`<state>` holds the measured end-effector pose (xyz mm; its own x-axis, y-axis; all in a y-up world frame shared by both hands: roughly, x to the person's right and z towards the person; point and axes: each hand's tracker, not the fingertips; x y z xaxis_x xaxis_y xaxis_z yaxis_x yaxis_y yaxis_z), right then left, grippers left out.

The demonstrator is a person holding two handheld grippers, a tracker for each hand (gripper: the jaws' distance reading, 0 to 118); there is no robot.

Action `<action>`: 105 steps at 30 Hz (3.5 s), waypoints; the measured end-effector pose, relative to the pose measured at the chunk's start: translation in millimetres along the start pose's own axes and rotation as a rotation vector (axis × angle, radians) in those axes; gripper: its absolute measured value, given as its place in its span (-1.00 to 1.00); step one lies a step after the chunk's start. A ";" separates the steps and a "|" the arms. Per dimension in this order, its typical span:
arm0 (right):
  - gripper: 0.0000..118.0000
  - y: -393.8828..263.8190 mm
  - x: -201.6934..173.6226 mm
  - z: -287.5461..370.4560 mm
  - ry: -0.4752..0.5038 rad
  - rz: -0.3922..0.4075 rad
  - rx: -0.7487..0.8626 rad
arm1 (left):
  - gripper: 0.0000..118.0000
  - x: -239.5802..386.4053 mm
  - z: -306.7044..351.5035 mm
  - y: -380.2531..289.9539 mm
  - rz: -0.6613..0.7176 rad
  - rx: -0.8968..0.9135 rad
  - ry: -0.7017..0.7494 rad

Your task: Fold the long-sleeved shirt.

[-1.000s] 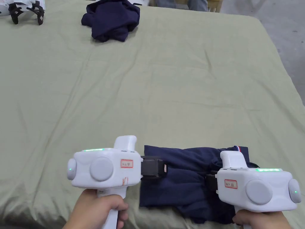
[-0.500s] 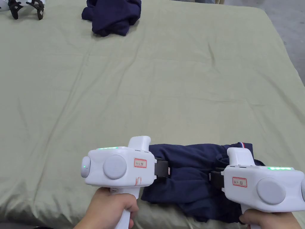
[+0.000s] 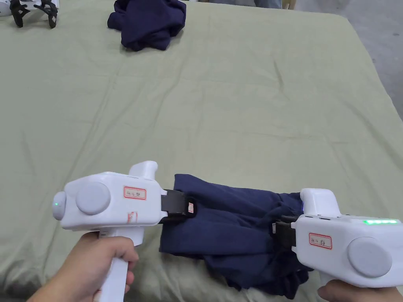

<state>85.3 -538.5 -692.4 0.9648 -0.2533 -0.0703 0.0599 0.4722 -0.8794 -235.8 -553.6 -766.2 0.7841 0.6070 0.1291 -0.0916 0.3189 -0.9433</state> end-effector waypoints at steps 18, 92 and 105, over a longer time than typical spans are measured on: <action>-0.99 57.0 -222.7 -63.7 0.309 0.248 -0.034 | -0.75 -209.3 199.1 61.7 0.066 0.116 0.415; 1.00 -1.7 -38.3 199.1 -0.172 0.092 0.672 | 0.94 158.2 146.8 -53.2 -0.468 0.708 0.434; 1.00 10.5 -71.8 214.9 -0.297 0.102 0.724 | 0.94 154.4 161.3 -46.7 -0.448 0.733 0.470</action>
<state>71.6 -333.9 -595.5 0.9964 0.0085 0.0842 0.0209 0.9391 -0.3430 -209.4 -357.4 -652.9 0.9894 0.0178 0.1440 0.0405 0.9190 -0.3921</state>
